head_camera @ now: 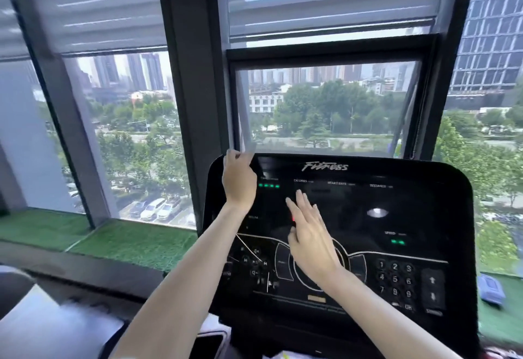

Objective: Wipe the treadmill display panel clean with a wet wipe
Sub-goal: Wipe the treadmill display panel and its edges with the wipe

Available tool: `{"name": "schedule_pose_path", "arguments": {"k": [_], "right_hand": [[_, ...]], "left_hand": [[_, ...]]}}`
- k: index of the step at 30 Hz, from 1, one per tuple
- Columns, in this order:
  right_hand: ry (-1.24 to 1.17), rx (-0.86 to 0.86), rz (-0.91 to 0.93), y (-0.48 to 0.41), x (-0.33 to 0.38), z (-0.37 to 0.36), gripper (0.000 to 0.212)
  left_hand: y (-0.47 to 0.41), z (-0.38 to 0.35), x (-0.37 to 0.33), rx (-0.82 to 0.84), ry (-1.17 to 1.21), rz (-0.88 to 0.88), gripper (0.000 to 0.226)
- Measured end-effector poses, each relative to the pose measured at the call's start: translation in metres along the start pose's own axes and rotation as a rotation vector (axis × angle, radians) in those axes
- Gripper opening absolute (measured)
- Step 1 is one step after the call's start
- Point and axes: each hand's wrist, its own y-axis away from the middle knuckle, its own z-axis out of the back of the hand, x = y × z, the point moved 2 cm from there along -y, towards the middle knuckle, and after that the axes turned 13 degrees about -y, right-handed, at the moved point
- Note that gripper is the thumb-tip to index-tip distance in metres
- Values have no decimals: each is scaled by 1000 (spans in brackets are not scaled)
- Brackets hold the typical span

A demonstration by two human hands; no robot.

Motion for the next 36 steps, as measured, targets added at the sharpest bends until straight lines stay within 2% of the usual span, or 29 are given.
{"name": "schedule_pose_path", "arguments": {"k": [6,10,12,14,16,18,20,21,23,25,27,29,32,36], "right_hand": [[-10,12,-19,-8,17,-33,64],[-36,48,-36,-10,31,-44,64],[-36,64,-27,-8,37,-45,63],[-71,56,-30,-4,40,-41,60],[-161,27,-93,-2,40,-37,51],[-326,8,-225,-7,45,-38,40],[-615,25,-410,-15,55,-42,32],[-793,48,-506,-19,61,-43,30],[-1088,87,-652,-22,71,-42,30],[-1220,97,-721,-20,77,-39,32],[-1243,58,-755,-16,77,-38,33],[-1211,17,-775,-10,72,-36,32],[-1181,4,-795,-2,61,-28,30],[-1148,24,-786,9,48,-16,30]], "left_hand": [[-10,7,57,-30,-13,167,35],[1,8,98,89,15,293,32],[16,13,126,139,58,353,49],[30,31,151,170,85,424,44],[37,55,160,233,237,547,17],[42,76,148,405,569,615,30],[50,93,123,570,921,605,32],[54,97,112,631,1014,600,32],[66,101,95,689,1030,565,33],[76,99,83,642,845,452,34],[86,96,72,618,730,329,32],[93,92,59,665,750,259,28],[99,89,46,738,808,301,28],[109,83,30,719,748,294,32]]}}
